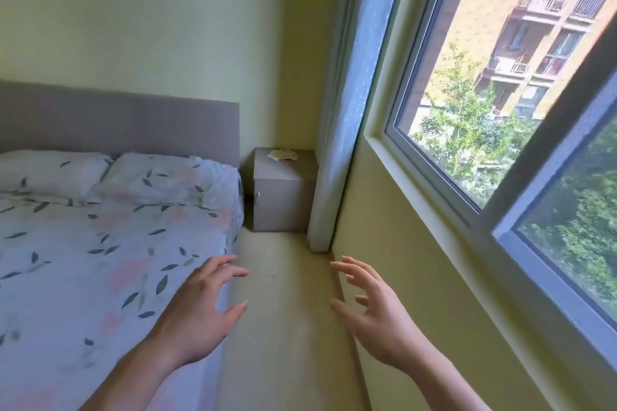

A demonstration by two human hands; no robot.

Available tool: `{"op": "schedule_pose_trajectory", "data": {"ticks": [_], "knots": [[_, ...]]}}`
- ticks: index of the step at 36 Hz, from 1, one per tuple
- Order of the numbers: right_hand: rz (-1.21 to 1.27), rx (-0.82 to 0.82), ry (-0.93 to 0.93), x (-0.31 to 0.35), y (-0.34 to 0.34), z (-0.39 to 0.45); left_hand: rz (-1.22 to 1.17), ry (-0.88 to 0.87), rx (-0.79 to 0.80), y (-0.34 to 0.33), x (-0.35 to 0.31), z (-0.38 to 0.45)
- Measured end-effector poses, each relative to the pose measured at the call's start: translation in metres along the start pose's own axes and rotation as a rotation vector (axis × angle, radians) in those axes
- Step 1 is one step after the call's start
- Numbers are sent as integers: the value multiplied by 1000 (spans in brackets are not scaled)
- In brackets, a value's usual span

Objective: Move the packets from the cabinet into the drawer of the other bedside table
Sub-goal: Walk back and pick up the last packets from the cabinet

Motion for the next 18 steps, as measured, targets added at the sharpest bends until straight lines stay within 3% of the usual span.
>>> {"op": "schedule_pose_trajectory", "data": {"ticks": [18], "knots": [[62,-52,-15,-98,28,313,61,-75,55,-7,8,348]]}}
Point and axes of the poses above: each hand's wrist, its own z-axis towards the middle knuckle, its own y-axis out of the back of the hand, x = y × z, the point moved 1 cm from there along z, towards the middle knuckle, and after that the axes turned 14 degrees about -z, right-handed, at the moved point
